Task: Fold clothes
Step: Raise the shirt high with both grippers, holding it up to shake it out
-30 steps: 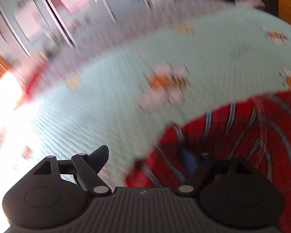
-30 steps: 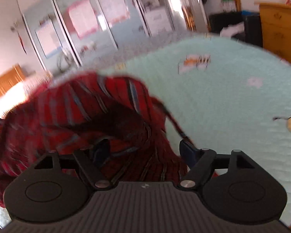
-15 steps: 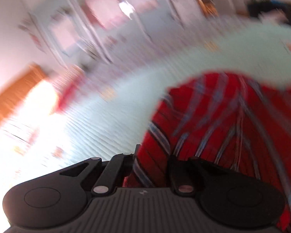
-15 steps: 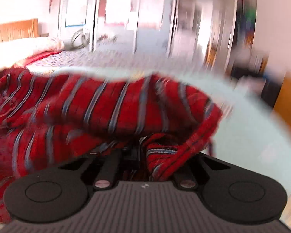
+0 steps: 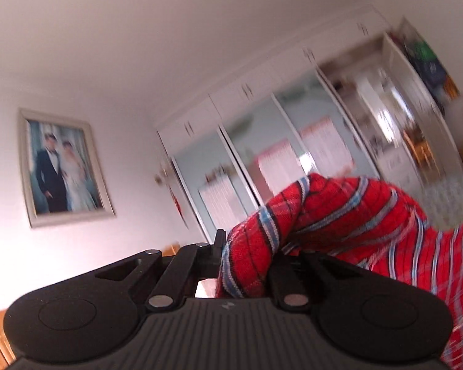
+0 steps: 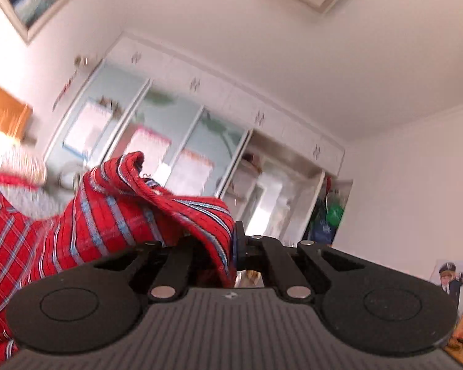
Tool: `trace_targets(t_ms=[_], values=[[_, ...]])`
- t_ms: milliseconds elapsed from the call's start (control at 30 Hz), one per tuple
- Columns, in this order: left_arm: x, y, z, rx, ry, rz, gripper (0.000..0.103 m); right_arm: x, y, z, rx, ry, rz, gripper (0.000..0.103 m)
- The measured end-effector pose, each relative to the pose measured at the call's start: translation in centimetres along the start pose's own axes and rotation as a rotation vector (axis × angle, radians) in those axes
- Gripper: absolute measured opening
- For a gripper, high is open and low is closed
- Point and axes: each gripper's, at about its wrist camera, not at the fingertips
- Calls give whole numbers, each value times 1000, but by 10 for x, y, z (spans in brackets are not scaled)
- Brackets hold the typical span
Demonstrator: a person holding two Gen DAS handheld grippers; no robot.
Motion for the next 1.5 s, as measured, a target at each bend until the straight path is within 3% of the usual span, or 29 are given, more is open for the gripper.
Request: trace_targets(t_ms=[233,533,667,733,800,833,900,933,1067,1167,1300,1433,1500], values=[[-4,-51,-3,31,-43,-97,6,-1,-44,-14,-131,111,-115,0],[55,-23,-44,72,23,-8,6,36,-54,-13,-165,181,-87,0],[75,0,-64,100,75,29,6,65,-42,3,-160,25,30,0],[80,24,-78,118,113,55,6,89,-18,18,-178,-78,193,0],[84,49,-86,109,157,93,6,115,19,34,-158,-212,428,0],[84,63,-90,109,183,114,6,120,40,40,-127,-268,499,5],[80,92,-99,122,224,149,7,130,89,59,-106,-419,713,27],[76,107,-103,137,236,163,7,126,111,68,-103,-486,776,36],[50,161,-106,189,262,181,7,92,173,98,-74,-731,887,42],[34,182,-91,165,247,192,7,70,181,115,-12,-862,843,56],[19,190,-60,55,233,228,9,49,173,162,-237,-749,622,77],[3,186,-33,-42,214,221,9,55,180,197,-384,-544,382,80],[-5,185,-22,-75,209,212,10,62,190,217,-416,-522,369,82]])
Point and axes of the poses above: each gripper's, at about its wrist camera, not at the fingertips, and x roughly the way its jaws point, z to its left, y to its underside, and after that the axes turned 12 degrees about z, right-handed
